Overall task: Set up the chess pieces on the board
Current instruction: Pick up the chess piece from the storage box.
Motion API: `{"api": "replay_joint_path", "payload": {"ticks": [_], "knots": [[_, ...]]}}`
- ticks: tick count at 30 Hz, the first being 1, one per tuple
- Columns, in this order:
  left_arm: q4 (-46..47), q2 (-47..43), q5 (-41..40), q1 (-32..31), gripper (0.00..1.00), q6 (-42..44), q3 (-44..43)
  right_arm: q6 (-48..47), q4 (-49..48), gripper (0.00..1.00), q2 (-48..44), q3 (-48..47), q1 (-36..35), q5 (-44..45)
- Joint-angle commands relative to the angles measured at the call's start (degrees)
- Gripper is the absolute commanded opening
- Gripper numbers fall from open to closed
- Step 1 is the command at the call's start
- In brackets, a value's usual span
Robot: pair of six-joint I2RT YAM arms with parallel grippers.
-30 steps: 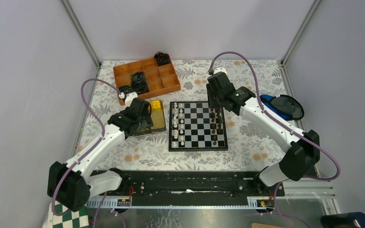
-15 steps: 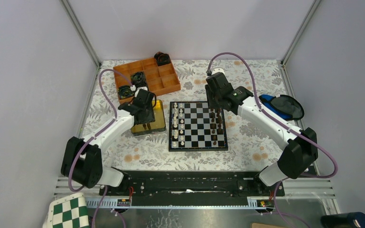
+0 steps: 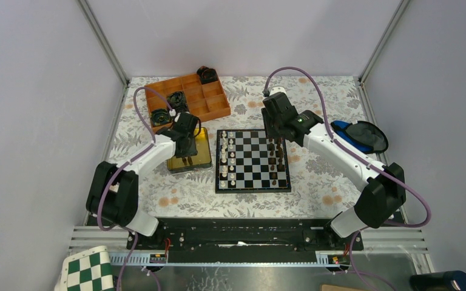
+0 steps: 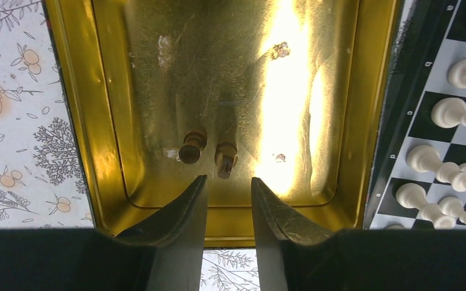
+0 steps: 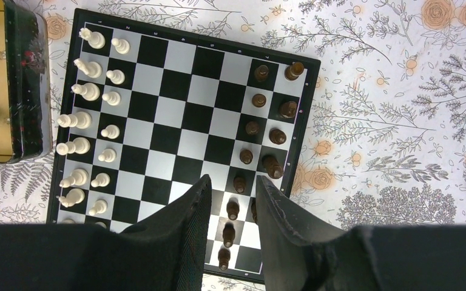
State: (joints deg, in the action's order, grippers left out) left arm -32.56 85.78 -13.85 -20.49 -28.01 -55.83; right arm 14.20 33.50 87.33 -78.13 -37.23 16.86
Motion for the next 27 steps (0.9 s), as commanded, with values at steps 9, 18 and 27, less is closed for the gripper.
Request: {"api": "replay_joint_path", "payload": {"ticks": [9,18,27], "knots": [[4.58,4.05,1.54,1.48,0.36,1.2,-1.12,-1.45,-1.85,0.39,-1.2,0.52,-0.48,0.31],[5.33,6.36,2.45,2.07,0.33,1.29,-1.3,-1.61,-2.03,0.39,-0.93,0.92,-0.22,0.16],[5.68,6.32,3.34,2.48,0.2,1.29,-1.51,-1.89,-1.95,0.39,-1.16,1.22,0.2,0.36]]}}
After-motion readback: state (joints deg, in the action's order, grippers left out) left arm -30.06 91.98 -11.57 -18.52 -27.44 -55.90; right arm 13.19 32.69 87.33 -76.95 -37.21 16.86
